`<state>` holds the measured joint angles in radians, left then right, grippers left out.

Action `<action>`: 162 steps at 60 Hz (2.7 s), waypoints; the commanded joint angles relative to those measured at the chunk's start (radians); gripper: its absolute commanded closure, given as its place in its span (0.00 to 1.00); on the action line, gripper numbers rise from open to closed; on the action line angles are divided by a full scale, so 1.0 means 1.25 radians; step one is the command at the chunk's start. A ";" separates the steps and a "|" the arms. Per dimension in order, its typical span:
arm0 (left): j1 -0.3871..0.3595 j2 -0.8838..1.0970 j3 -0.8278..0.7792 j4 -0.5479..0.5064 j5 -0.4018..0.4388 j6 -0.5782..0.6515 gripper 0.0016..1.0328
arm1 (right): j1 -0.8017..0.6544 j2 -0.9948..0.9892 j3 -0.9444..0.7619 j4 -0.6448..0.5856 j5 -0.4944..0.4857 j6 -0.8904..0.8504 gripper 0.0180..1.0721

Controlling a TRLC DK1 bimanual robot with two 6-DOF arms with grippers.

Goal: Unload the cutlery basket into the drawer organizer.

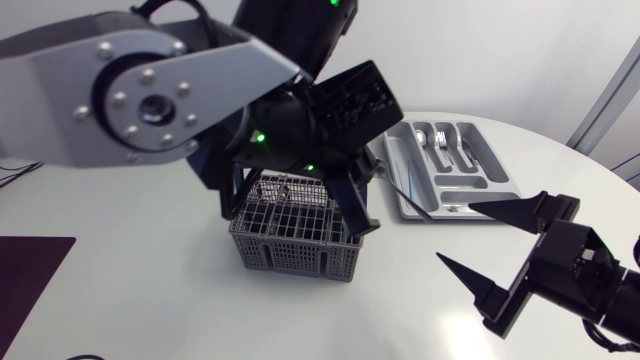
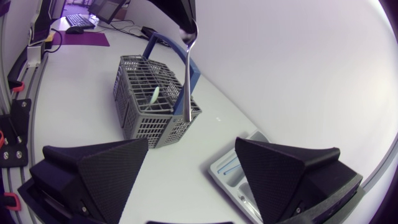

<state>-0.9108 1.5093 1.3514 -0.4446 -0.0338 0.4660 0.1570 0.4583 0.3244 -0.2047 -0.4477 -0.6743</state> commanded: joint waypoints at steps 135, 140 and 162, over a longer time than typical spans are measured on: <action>0.162 0.096 0.250 -0.168 0.075 -0.062 0.07 | -0.157 0.405 0.217 0.029 -0.145 -0.153 0.95; 0.156 0.046 0.163 -0.132 0.104 0.049 0.09 | -0.234 0.489 0.264 -0.026 -0.216 -0.235 0.95; 0.092 -0.051 -0.107 -0.026 0.104 0.399 0.09 | -0.359 0.879 0.522 -0.242 -0.211 -0.572 0.95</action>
<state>-0.7887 1.4586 1.2522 -0.4877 0.0864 0.8577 -0.2783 1.4673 0.9047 -0.4690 -0.7261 -1.2713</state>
